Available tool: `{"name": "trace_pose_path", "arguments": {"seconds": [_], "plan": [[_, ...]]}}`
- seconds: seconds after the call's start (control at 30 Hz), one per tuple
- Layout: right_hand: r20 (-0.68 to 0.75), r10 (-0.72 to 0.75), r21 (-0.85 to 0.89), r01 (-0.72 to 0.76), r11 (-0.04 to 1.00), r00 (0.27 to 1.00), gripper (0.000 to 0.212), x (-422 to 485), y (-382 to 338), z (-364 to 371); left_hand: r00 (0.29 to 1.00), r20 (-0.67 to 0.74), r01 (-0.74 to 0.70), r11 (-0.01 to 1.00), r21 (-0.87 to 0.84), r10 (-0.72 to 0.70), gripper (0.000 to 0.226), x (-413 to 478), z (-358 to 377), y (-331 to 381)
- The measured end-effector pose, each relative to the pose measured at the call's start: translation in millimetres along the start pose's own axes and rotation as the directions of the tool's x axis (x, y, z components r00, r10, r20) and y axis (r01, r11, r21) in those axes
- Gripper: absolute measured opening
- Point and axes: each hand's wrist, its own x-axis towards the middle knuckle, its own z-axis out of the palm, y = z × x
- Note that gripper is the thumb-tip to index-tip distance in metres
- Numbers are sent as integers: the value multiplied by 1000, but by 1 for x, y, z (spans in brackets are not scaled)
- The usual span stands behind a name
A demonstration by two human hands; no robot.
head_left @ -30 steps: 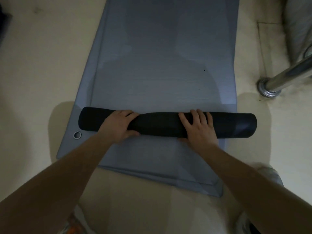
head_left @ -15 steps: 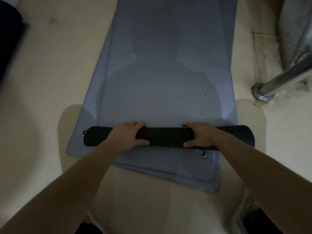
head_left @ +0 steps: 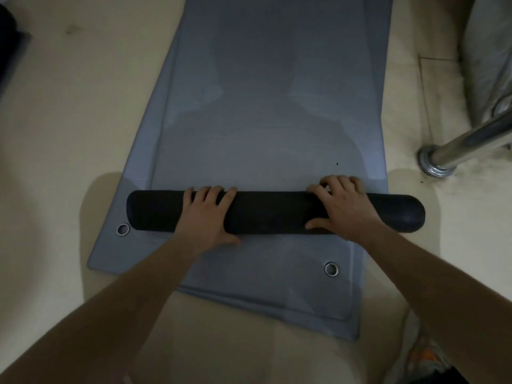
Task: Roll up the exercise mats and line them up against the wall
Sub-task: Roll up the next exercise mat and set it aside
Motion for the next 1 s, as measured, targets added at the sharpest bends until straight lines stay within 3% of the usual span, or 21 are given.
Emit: {"name": "trace_pose_path", "arguments": {"seconds": [0.07, 0.17, 0.33, 0.4, 0.5, 0.6, 0.7, 0.8, 0.87, 0.93, 1.0], "plan": [[-138, 60, -22, -63, 998, 989, 89, -16, -10, 15, 992, 121, -21, 1000, -3, 21, 120, 19, -9, -6], [-39, 82, -116, -86, 990, 996, 128, -17, -9, 31, 979, 204, -11, 995, -101, 32, 119, 37, -20, -12], [94, 52, -84, -44, 995, 994, 122, 31, 13, 10, 998, -28, -46, 998, 41, 47, 103, 29, -18, -8], [164, 39, -66, -28, 997, 986, 120, 38, 17, 0, 998, -28, -58, 998, -5, 58, 93, 31, -23, -10], [322, 2, -1, -2, 1000, 947, 121, 34, 17, -12, 990, 122, -52, 989, -139, 70, 94, 28, -40, -11], [437, -52, 34, 41, 999, 898, 125, 6, 6, -17, 922, 369, -41, 976, -212, 119, 103, 7, -42, -6], [200, 49, -60, -38, 997, 979, 116, -40, -20, 8, 880, 459, 9, 960, -279, 125, 107, -1, -42, -8], [4, 90, -4, -90, 996, 996, 109, -54, -32, 26, 856, 504, 72, 936, -344, 119, 106, 3, -48, -12], [111, 35, 55, -41, 998, 993, 102, -34, -18, 7, 884, 465, 90, 959, -267, 47, 110, -7, -48, -8], [304, -28, 170, -25, 985, 952, 99, -4, -1, -19, 961, 265, 113, 987, -110, -80, 115, -28, -42, 2], [448, -79, 258, -43, 965, 891, 102, 26, 6, -39, 984, 141, 112, 994, -12, -109, 121, -46, -31, 14]]}}
